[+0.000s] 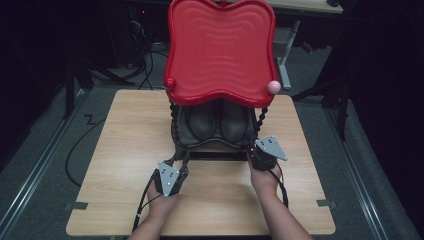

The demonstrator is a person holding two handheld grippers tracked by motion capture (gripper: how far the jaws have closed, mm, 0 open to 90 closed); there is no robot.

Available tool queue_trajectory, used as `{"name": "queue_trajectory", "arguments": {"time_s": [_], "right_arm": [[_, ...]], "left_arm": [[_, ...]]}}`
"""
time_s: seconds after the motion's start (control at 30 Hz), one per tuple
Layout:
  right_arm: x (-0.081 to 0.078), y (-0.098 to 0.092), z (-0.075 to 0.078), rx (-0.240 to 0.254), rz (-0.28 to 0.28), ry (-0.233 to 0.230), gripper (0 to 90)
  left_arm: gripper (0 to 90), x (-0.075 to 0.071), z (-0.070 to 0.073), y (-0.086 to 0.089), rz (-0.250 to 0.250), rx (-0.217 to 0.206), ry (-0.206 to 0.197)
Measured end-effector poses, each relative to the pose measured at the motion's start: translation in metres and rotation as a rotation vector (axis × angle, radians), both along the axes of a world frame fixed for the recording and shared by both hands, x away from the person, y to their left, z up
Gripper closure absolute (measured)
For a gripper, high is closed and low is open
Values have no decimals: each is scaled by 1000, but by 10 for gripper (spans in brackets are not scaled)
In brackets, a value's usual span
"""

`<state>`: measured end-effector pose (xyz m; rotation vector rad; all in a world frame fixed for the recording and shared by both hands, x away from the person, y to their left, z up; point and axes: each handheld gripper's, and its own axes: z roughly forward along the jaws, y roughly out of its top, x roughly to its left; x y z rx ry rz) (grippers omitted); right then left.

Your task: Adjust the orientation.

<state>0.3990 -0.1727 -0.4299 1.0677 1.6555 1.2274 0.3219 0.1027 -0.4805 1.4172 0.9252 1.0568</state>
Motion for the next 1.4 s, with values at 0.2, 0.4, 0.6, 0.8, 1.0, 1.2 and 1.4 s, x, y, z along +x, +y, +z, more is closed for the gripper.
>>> {"name": "queue_trajectory", "arguments": {"time_s": [0.2,0.4,0.6,0.8,1.0,1.2,1.4], "right_arm": [[4,9,-5,-20,-3,22,864],[6,19,-6,-11,8,24,871],[7,30,-5,-9,22,23,874],[2,26,-3,-1,30,19,814],[-16,10,1,16,73,5,671],[-37,-24,-7,16,76,25,599],[-56,-68,-20,25,64,72,506]], "left_arm": [[701,-3,-1,0,-8,0,5],[700,-5,0,1,-14,-4,6],[697,-5,1,3,-15,-4,5],[693,-4,0,4,-14,-6,6],[647,-4,-2,2,-26,9,29],[593,-5,-6,1,-40,27,82],[571,-24,-4,16,-46,48,111]]}}
